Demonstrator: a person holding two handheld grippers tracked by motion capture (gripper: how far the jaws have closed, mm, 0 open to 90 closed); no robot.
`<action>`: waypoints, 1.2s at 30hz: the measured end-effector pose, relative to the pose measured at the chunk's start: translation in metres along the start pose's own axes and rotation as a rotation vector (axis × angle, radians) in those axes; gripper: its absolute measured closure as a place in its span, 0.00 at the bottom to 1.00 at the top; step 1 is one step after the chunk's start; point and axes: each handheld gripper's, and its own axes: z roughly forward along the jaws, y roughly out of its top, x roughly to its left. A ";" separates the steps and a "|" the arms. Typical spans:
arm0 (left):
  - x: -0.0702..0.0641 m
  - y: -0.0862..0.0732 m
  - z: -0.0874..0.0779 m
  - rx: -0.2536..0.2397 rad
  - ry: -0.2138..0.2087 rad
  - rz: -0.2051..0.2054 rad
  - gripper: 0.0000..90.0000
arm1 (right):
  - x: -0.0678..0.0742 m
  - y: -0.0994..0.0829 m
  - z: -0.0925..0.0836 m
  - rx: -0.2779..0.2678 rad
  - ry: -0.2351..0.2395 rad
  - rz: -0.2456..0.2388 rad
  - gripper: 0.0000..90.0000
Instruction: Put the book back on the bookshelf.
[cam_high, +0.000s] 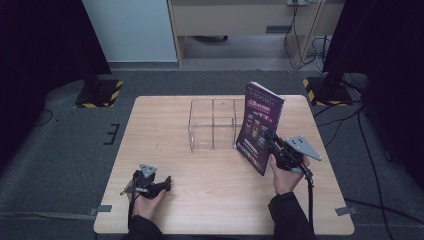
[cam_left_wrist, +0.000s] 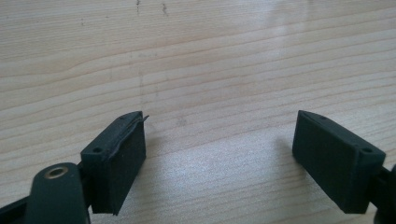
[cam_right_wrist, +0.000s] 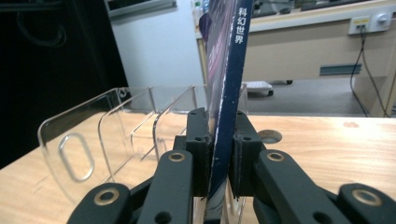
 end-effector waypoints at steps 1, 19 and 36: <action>0.000 0.000 0.000 0.000 0.000 0.000 0.18 | 0.000 0.000 -0.001 0.006 0.002 -0.006 0.89; 0.000 0.000 0.000 0.000 0.000 0.000 0.18 | -0.008 -0.007 -0.021 0.115 0.074 -0.036 0.88; 0.000 0.000 0.000 0.000 -0.001 0.000 0.18 | -0.010 -0.023 -0.040 0.167 0.104 -0.084 0.89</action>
